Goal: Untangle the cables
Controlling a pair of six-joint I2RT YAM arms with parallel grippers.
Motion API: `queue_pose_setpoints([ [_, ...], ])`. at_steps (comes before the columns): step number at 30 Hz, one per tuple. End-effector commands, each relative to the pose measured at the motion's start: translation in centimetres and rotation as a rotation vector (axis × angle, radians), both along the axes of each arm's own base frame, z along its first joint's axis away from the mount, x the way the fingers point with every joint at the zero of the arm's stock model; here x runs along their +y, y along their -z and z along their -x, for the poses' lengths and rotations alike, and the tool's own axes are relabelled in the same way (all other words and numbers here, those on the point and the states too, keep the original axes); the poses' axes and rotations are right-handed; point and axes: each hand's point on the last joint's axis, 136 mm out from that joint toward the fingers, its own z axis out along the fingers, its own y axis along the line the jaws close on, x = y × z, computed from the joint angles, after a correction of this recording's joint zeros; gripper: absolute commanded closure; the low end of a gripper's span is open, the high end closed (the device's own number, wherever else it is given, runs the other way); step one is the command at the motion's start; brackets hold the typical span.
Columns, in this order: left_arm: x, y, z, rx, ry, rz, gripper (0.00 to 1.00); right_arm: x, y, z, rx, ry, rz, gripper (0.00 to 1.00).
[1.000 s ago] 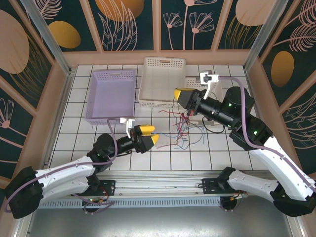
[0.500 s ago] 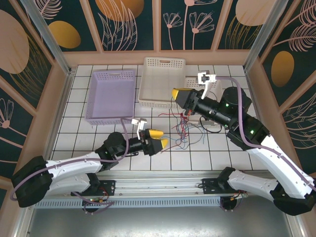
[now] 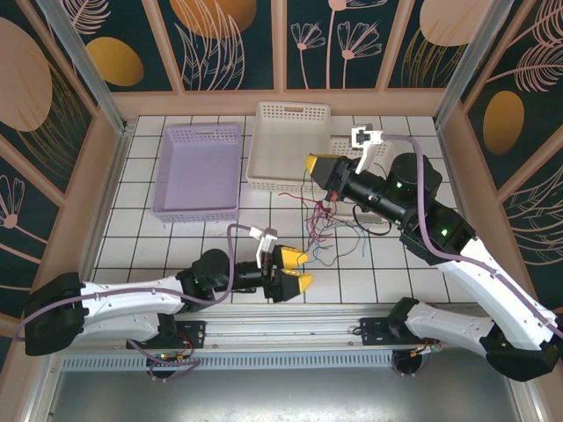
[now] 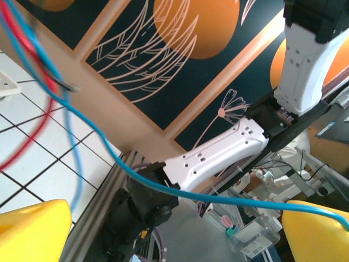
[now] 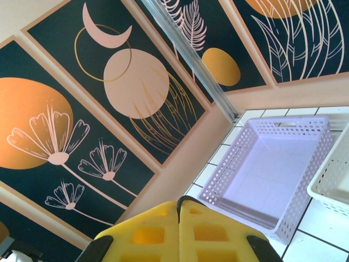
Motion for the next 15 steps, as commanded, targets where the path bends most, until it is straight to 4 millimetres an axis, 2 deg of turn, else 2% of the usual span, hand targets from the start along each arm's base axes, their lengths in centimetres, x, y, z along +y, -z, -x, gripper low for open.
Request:
queue_pose_setpoints([
  [1, -0.1, 1.9, -0.4, -0.016, -0.045, -0.049, 0.01, 0.0, -1.6, 0.3, -0.031, -0.003, -0.046, 1.00],
  [8, -1.1, 4.1, -2.9, -0.109, -0.157, -0.247, 0.02, 0.4, -1.8, 0.4, -0.026, -0.017, -0.047, 1.00],
  [11, 0.1, 5.0, -4.7, -0.131, -0.276, -0.324, 0.01, 0.4, -1.8, 0.5, -0.025, -0.019, -0.042, 1.00],
  [15, 1.6, 4.5, -6.0, -0.155, -0.375, -0.325, 0.01, 0.6, -1.6, 0.6, -0.024, -0.028, -0.041, 1.00],
])
